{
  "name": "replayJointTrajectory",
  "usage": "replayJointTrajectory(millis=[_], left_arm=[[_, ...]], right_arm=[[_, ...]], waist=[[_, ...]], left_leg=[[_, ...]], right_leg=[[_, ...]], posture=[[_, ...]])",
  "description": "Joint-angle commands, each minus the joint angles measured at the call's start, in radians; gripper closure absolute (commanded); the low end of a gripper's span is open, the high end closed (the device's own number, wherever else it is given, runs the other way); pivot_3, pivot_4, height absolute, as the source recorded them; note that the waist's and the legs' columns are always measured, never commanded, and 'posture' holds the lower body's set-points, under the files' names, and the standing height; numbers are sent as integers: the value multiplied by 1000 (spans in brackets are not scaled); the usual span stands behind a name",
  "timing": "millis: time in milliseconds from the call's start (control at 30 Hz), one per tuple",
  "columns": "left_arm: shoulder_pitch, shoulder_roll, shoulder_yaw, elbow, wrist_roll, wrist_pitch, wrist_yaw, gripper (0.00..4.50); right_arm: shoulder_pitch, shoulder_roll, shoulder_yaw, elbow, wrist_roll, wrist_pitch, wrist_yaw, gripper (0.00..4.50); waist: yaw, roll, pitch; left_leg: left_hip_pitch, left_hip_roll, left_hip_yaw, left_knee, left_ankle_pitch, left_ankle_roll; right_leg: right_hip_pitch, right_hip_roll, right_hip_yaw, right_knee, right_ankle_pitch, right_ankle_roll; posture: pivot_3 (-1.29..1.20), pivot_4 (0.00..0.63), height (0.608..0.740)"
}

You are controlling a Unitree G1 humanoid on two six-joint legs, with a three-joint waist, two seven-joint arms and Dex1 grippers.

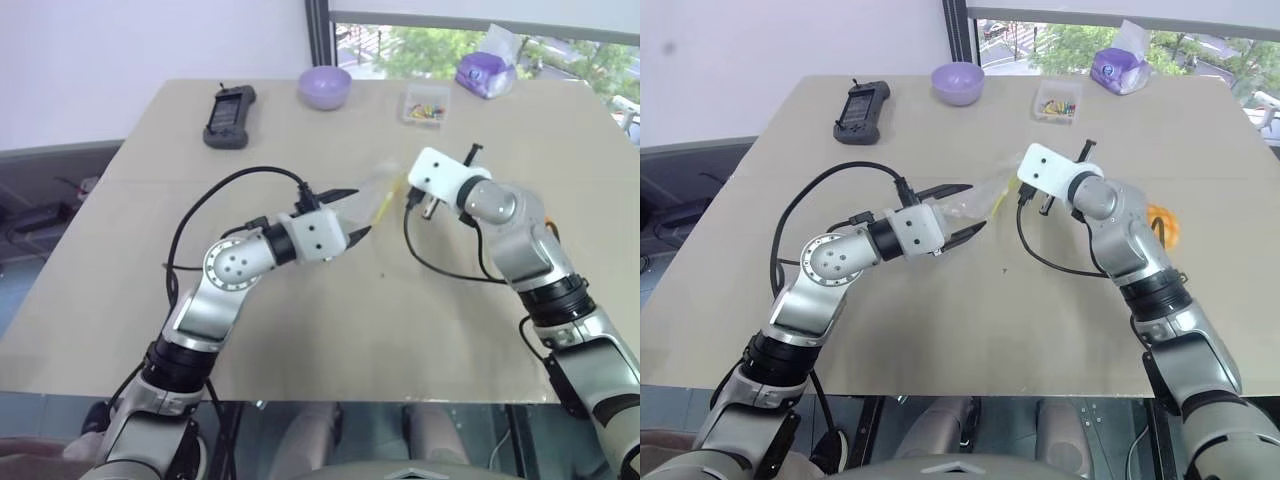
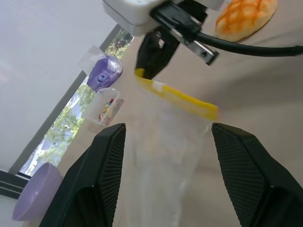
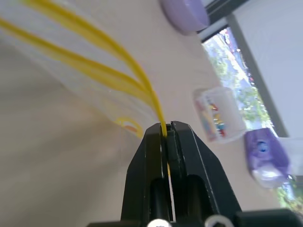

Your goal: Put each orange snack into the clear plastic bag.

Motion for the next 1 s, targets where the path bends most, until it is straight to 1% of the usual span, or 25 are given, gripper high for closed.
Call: replayJointTrajectory(millis=[33,167,400,600,733,867,1000], left_arm=[[2,1,6,-55,-17,4,-5,1433],[1,-3,9,-57,-14,5,1,1433],[-29,-6,-7,15,76,-40,56,1433],[-60,-18,-25,74,121,-87,81,1433],[-62,-36,-34,79,99,-93,66,1433],[-40,-56,-39,28,39,-50,22,1433],[-32,-55,-42,15,30,-28,6,1433]], right_arm=[[-17,-18,-14,-51,-19,21,3,4500],[-8,-34,-9,-39,-30,29,0,4500],[3,-16,10,-88,-17,62,42,4500],[9,-2,21,-111,-15,93,67,4500],[9,6,22,-117,-13,115,72,4500],[0,20,19,-109,-18,132,54,4500],[-6,31,19,-100,-20,143,40,4500]], waist=[[0,0,0],[-2,0,0],[-2,0,0],[-1,0,0],[-1,0,0],[-2,0,0],[-2,0,0]], left_leg=[[0,0,0,0,0,0],[0,0,0,0,0,0],[0,0,0,-1,0,0],[0,0,0,-1,0,0],[0,0,0,-1,0,0],[-1,0,0,-1,0,0],[-1,0,0,-1,0,0]], right_leg=[[0,0,0,0,0,0],[0,0,0,0,0,0],[-1,0,0,0,0,0],[-1,0,0,0,0,0],[-1,0,0,0,0,0],[-1,0,0,0,0,0],[-1,0,0,0,0,0]], posture=[[0,150,740],[0,150,740],[0,150,740],[0,150,740],[0,150,740],[0,150,740],[0,150,740]])
